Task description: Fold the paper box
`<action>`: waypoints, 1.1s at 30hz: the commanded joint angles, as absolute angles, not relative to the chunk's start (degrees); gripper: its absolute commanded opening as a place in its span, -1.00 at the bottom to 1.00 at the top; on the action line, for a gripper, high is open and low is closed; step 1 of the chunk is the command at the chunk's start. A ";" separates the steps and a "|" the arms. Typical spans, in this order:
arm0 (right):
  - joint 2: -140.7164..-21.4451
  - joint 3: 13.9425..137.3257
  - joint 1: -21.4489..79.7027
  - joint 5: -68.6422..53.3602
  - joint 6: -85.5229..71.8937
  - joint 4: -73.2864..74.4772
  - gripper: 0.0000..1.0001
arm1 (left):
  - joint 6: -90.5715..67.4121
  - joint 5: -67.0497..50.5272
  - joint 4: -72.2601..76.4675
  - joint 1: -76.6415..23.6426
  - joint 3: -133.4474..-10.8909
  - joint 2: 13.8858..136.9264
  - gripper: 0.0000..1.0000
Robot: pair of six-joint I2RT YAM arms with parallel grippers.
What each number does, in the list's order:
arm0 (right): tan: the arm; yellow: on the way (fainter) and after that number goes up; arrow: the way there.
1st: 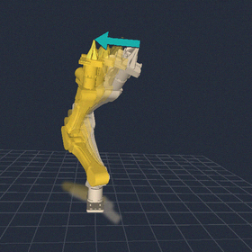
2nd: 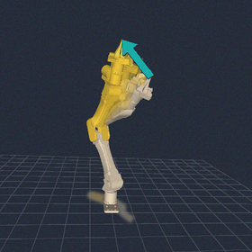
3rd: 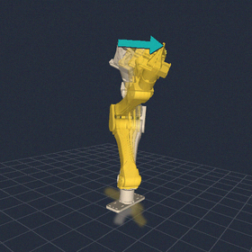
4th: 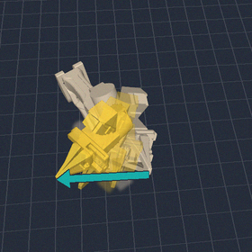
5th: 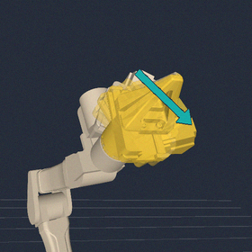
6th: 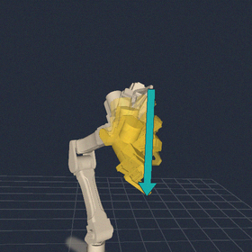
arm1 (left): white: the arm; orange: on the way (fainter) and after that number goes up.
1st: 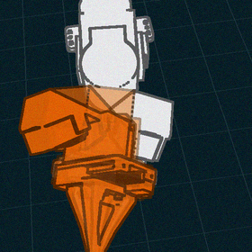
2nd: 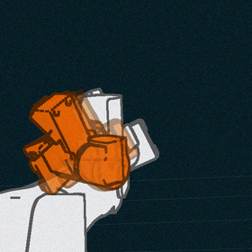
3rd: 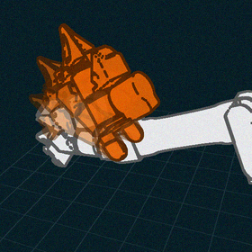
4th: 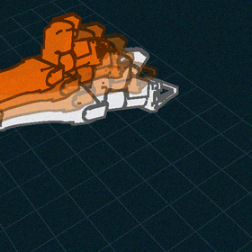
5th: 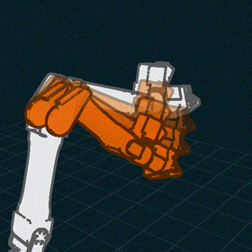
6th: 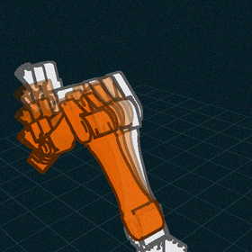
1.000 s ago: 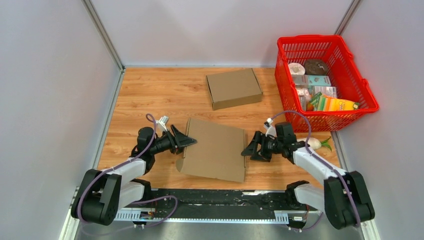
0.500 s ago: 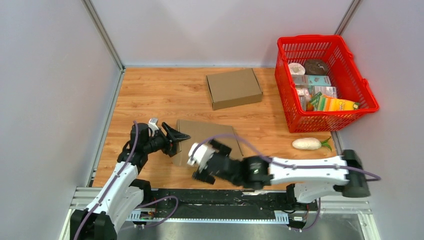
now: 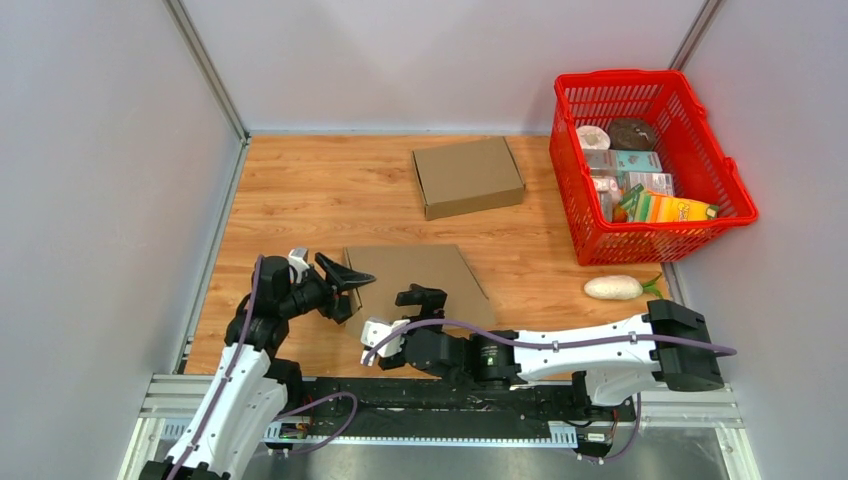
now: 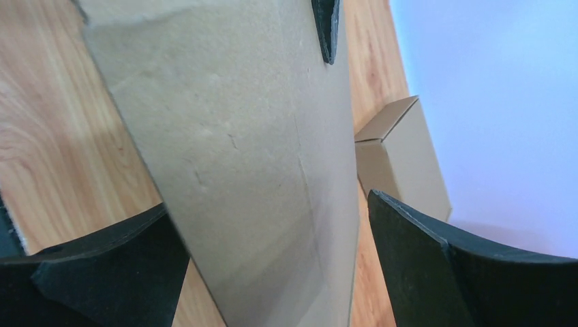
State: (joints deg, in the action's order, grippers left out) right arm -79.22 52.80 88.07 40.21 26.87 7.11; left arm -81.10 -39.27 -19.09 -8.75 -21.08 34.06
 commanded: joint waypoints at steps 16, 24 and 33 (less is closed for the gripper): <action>-86.30 45.27 86.40 47.45 44.99 -27.75 0.96 | -90.88 -46.14 -19.51 -8.53 -22.06 31.73 0.01; -86.92 39.82 86.40 51.24 48.61 -36.83 0.49 | -87.20 -42.38 -20.48 -6.68 -21.97 27.78 0.53; -86.94 37.54 87.19 58.80 47.37 -38.31 0.11 | -71.93 -31.15 -37.68 -2.90 -31.37 24.79 0.55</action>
State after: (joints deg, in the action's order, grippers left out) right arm -88.47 39.00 86.96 52.07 47.90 -32.62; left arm -78.41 -37.04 -28.64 -3.95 -26.41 25.91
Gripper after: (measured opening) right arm 0.665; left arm 0.772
